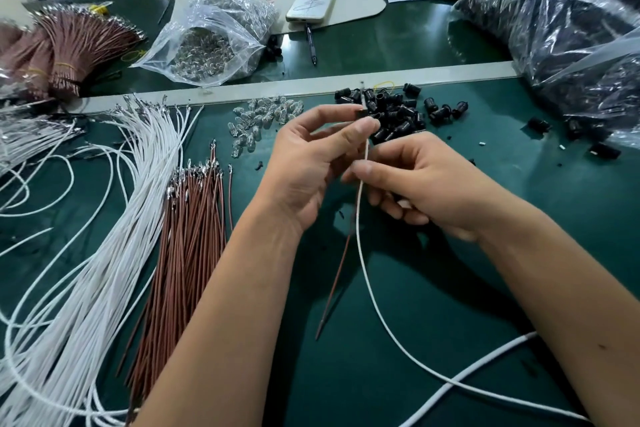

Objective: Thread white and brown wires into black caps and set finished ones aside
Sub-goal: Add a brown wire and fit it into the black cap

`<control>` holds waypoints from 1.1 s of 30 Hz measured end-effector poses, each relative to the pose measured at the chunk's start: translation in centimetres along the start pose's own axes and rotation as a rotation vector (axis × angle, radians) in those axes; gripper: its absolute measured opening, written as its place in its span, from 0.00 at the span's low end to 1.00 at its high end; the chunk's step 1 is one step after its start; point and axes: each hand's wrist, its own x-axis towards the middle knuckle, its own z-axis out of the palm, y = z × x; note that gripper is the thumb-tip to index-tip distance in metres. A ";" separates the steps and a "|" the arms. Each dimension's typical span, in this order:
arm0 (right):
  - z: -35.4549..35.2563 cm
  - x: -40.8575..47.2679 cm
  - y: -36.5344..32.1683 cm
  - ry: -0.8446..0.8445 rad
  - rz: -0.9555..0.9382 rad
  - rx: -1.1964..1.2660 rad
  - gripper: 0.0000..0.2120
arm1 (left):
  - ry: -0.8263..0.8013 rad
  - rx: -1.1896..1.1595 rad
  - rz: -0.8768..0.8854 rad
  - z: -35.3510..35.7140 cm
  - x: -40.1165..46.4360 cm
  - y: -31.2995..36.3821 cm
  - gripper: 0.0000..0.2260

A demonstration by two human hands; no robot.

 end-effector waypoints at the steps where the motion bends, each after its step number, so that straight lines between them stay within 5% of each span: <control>1: 0.1 0.1 0.2 0.046 -0.016 0.023 0.14 | -0.007 0.020 0.000 0.2 -0.1 -0.1 0.10; 4: 0.2 0.0 0.3 0.078 -0.039 0.044 0.07 | -0.004 0.052 0.006 0.3 -0.2 -0.1 0.10; 19: -0.1 0.2 0.2 0.147 -0.055 0.109 0.15 | -0.001 0.071 0.049 0.2 -0.1 0.1 0.10; 23: -0.2 0.1 0.2 0.148 -0.034 0.112 0.04 | 0.031 0.070 0.071 0.2 -0.1 0.1 0.10; 33: 0.2 0.2 0.1 0.181 -0.067 0.163 0.09 | 0.016 0.095 0.075 0.4 -0.1 -0.2 0.11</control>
